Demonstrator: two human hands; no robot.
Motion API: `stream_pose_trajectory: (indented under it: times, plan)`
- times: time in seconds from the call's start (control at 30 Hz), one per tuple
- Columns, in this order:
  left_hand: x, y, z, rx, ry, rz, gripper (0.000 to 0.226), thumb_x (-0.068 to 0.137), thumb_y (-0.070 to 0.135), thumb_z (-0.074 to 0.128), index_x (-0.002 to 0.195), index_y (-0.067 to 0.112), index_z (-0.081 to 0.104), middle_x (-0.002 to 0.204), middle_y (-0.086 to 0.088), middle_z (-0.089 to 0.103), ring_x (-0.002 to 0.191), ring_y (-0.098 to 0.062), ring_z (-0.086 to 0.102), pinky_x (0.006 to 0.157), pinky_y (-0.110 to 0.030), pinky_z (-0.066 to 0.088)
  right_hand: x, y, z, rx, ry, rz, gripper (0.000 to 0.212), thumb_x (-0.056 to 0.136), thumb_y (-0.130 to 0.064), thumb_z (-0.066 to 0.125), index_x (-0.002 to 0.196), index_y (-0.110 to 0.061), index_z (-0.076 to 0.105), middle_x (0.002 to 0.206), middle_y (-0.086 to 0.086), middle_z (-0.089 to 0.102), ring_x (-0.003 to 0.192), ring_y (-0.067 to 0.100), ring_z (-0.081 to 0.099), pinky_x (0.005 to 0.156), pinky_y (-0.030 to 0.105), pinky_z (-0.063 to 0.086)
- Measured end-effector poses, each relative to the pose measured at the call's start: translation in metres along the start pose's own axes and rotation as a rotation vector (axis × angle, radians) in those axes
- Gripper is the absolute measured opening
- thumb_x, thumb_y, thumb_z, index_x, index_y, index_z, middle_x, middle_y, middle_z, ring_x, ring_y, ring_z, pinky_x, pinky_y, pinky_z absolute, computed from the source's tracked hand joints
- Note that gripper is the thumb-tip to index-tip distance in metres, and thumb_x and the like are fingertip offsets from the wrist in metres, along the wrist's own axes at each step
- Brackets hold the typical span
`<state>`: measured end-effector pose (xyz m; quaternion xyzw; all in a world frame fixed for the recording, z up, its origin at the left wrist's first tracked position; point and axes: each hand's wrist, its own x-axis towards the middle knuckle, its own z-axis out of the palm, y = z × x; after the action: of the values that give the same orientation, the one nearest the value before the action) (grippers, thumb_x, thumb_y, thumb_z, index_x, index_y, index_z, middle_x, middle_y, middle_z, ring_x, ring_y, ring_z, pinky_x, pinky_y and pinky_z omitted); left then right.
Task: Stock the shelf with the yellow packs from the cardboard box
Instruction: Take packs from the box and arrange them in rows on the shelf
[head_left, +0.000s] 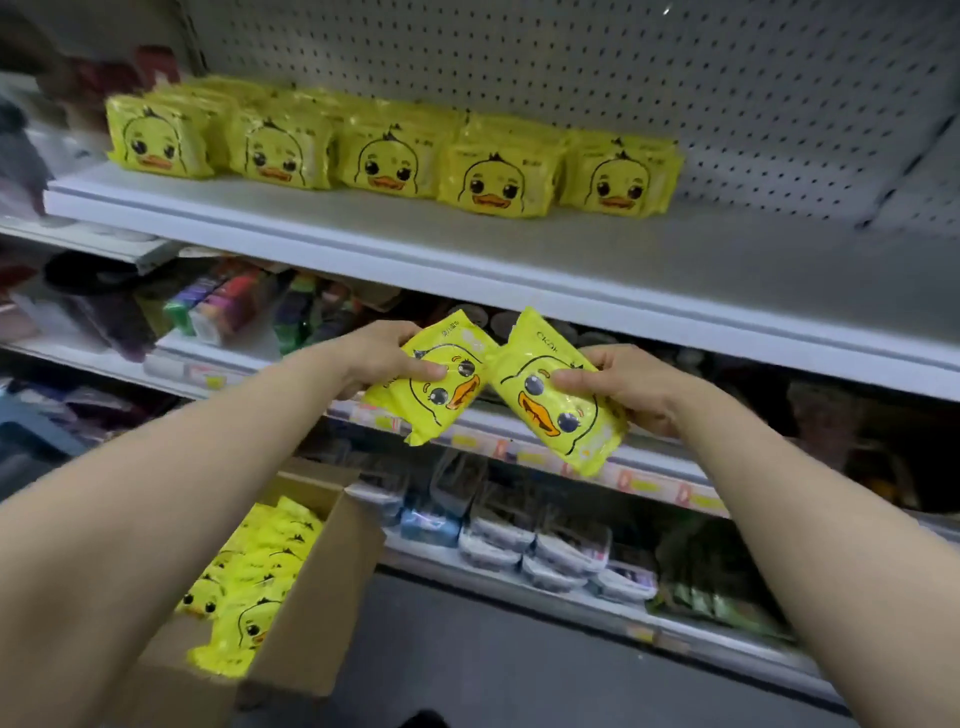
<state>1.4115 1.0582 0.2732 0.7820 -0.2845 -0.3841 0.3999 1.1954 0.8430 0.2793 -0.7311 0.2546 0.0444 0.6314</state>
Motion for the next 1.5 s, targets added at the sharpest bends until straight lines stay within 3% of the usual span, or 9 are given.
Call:
stream_pose_trajectory:
  times: [0.23, 0.37, 0.47, 0.6, 0.67, 0.77, 0.93, 1.2, 1.5]
  plan:
    - [0.021, 0.12, 0.025, 0.117, -0.111, 0.13, 0.028, 0.085, 0.015, 0.072, 0.111, 0.013, 0.063, 0.082, 0.0, 0.076, 0.068, -0.012, 0.073, 0.055, -0.022, 0.055, -0.031, -0.034, -0.081, 0.257, 0.289, -0.111, 0.058, 0.06, -0.04, 0.083, 0.106, -0.008, 0.07, 0.094, 0.014, 0.077, 0.08, 0.027, 0.074, 0.074, 0.046, 0.06]
    - [0.061, 0.166, 0.041, 0.151, -0.132, 0.17, 0.046, 0.075, 0.016, 0.082, 0.115, 0.005, 0.061, 0.095, -0.009, 0.076, 0.083, -0.021, 0.074, 0.074, -0.033, 0.061, -0.048, -0.044, -0.121, 0.37, 0.342, -0.145, 0.045, 0.07, -0.024, 0.074, 0.109, -0.003, 0.067, 0.099, 0.016, 0.076, 0.08, 0.025, 0.075, 0.067, 0.041, 0.062]
    - [0.096, 0.196, 0.047, 0.308, -0.091, 0.202, 0.076, 0.051, 0.043, 0.094, 0.112, 0.01, 0.065, 0.102, -0.005, 0.074, 0.092, -0.021, 0.071, 0.092, -0.037, 0.054, -0.054, -0.051, -0.149, 0.27, 0.42, -0.147, 0.051, 0.07, -0.018, 0.076, 0.117, -0.001, 0.064, 0.105, 0.017, 0.075, 0.088, 0.027, 0.074, 0.074, 0.041, 0.062]
    - [0.138, 0.238, 0.052, 0.543, -0.109, 0.364, 0.061, 0.062, 0.049, 0.088, 0.114, 0.024, 0.067, 0.108, 0.005, 0.072, 0.099, -0.018, 0.068, 0.095, -0.038, 0.053, -0.052, -0.067, -0.184, 0.061, 0.543, -0.103, 0.06, 0.062, -0.021, 0.09, 0.114, -0.003, 0.067, 0.096, 0.008, 0.078, 0.088, 0.022, 0.075, 0.085, 0.04, 0.061]
    - [0.154, 0.257, 0.054, 0.623, -0.095, 0.433, 0.066, 0.06, 0.056, 0.085, 0.116, 0.028, 0.065, 0.109, 0.01, 0.07, 0.1, -0.016, 0.067, 0.091, -0.037, 0.054, -0.048, -0.073, -0.196, -0.122, 0.581, -0.089, 0.056, 0.057, -0.029, 0.096, 0.105, -0.014, 0.072, 0.09, -0.002, 0.078, 0.084, 0.014, 0.075, 0.084, 0.03, 0.06]
    - [0.182, 0.277, 0.057, 0.729, -0.113, 0.476, 0.055, 0.064, 0.046, 0.086, 0.112, 0.027, 0.065, 0.107, 0.01, 0.069, 0.1, -0.016, 0.066, 0.088, -0.036, 0.055, -0.041, -0.082, -0.206, -0.355, 0.598, -0.1, 0.034, 0.069, -0.025, 0.09, 0.099, -0.021, 0.074, 0.088, -0.008, 0.078, 0.082, 0.012, 0.075, 0.083, 0.029, 0.059]
    - [0.225, 0.289, 0.052, 0.854, -0.085, 0.503, 0.079, 0.068, 0.043, 0.086, 0.137, 0.024, 0.053, 0.136, 0.003, 0.053, 0.121, -0.021, 0.053, 0.101, -0.04, 0.047, -0.027, -0.087, -0.223, -0.661, 0.581, -0.003, 0.033, 0.071, -0.032, 0.088, 0.099, -0.026, 0.074, 0.093, -0.009, 0.076, 0.089, 0.014, 0.071, 0.089, 0.038, 0.056]
    - [0.269, 0.29, 0.037, 0.925, -0.026, 0.628, 0.057, 0.07, 0.033, 0.087, 0.119, 0.02, 0.062, 0.118, 0.0, 0.061, 0.106, -0.019, 0.057, 0.082, -0.028, 0.046, -0.003, -0.089, -0.232, -0.665, 0.528, -0.007, 0.021, 0.075, -0.029, 0.085, 0.092, -0.027, 0.074, 0.086, -0.009, 0.077, 0.081, 0.01, 0.073, 0.08, 0.032, 0.057]
    - [0.296, 0.283, 0.023, 0.912, 0.017, 0.662, 0.067, 0.069, 0.034, 0.087, 0.125, 0.021, 0.054, 0.121, 0.001, 0.056, 0.101, -0.015, 0.049, 0.078, -0.027, 0.04, 0.026, -0.1, -0.238, -0.655, 0.526, -0.024, 0.019, 0.073, -0.023, 0.087, 0.087, -0.026, 0.074, 0.081, -0.007, 0.076, 0.078, 0.011, 0.072, 0.066, 0.023, 0.052]
